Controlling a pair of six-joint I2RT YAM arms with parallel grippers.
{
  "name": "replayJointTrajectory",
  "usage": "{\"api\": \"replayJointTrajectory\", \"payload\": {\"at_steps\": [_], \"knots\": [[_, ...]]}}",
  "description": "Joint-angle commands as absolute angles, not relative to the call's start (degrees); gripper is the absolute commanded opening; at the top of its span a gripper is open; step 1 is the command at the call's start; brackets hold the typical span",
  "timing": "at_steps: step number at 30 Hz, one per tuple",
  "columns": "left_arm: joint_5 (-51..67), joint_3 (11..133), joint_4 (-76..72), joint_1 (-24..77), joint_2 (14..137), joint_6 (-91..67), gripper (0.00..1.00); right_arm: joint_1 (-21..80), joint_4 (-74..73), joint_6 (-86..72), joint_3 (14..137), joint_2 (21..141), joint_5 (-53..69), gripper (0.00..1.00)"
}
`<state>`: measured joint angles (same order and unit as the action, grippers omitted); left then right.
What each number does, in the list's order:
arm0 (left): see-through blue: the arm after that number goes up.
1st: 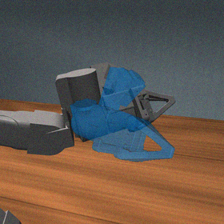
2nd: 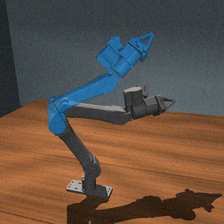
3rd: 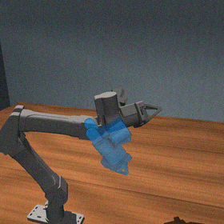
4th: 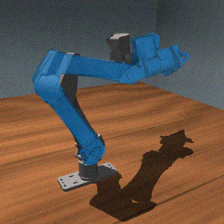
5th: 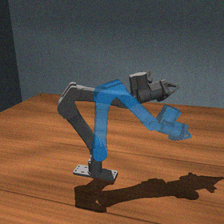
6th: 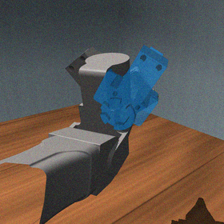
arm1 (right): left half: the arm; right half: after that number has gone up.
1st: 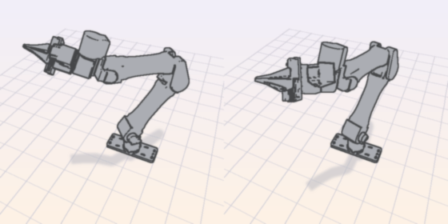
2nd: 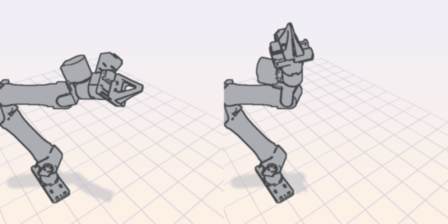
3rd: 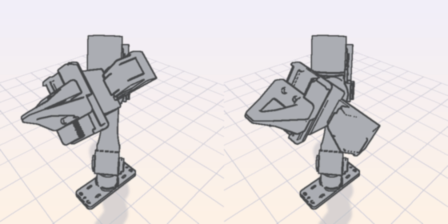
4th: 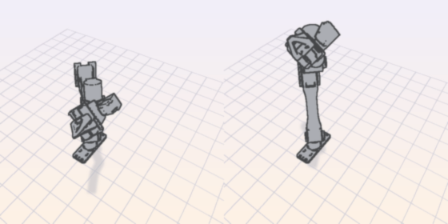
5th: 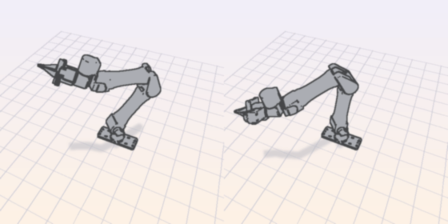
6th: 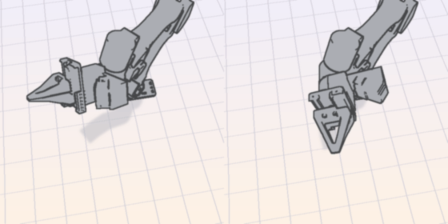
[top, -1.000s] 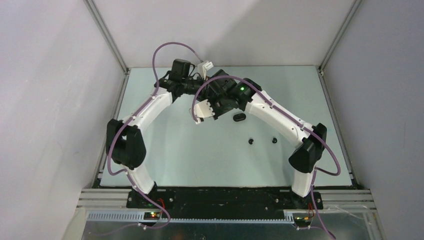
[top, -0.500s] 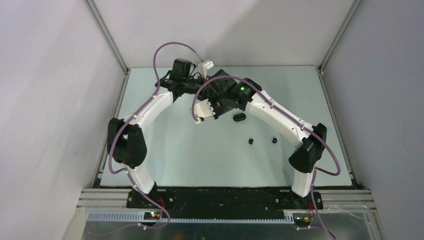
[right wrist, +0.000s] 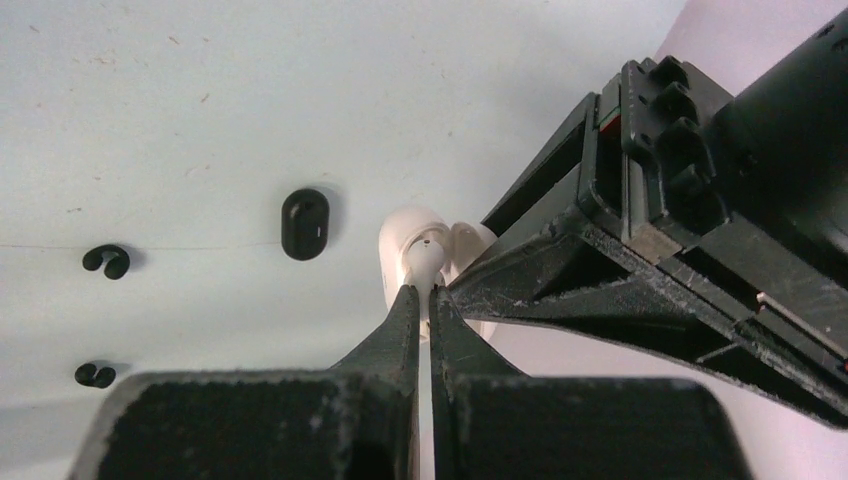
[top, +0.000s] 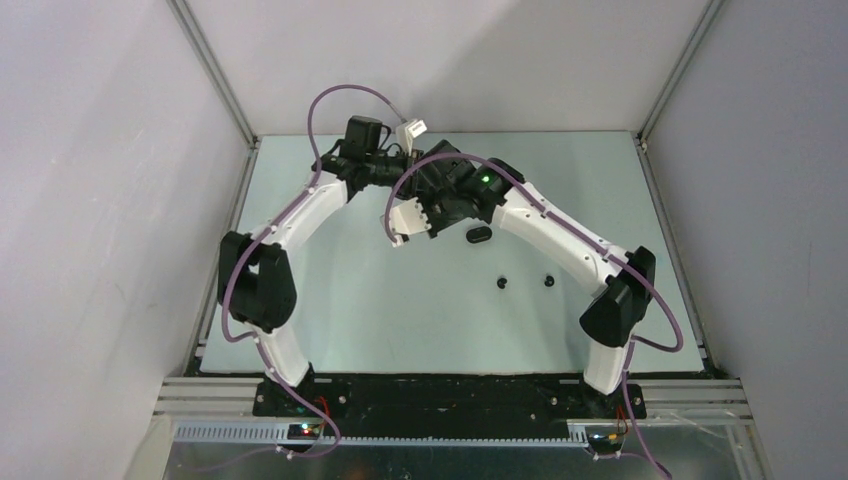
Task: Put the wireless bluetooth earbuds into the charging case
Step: Place the earbud in the charging case.
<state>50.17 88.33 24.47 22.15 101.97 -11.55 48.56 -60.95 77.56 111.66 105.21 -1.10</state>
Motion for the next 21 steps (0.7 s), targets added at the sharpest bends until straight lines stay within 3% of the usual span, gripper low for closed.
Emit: {"api": "replayJointTrajectory", "payload": {"at_steps": [1,8,21], "knots": [[56.24,90.83,24.08,21.37,102.39,-14.63,0.0,47.87,-55.95,77.95,107.88,100.48,-5.57,0.0],[57.91,90.74,22.78,20.92,102.84,-16.28,0.0,47.04,-49.04,75.95,102.83,95.17,-2.04,0.0],[58.0,89.69,21.44,20.74,102.37,-17.26,0.0,46.58,-55.09,73.81,107.24,97.45,3.0,0.0]]}}
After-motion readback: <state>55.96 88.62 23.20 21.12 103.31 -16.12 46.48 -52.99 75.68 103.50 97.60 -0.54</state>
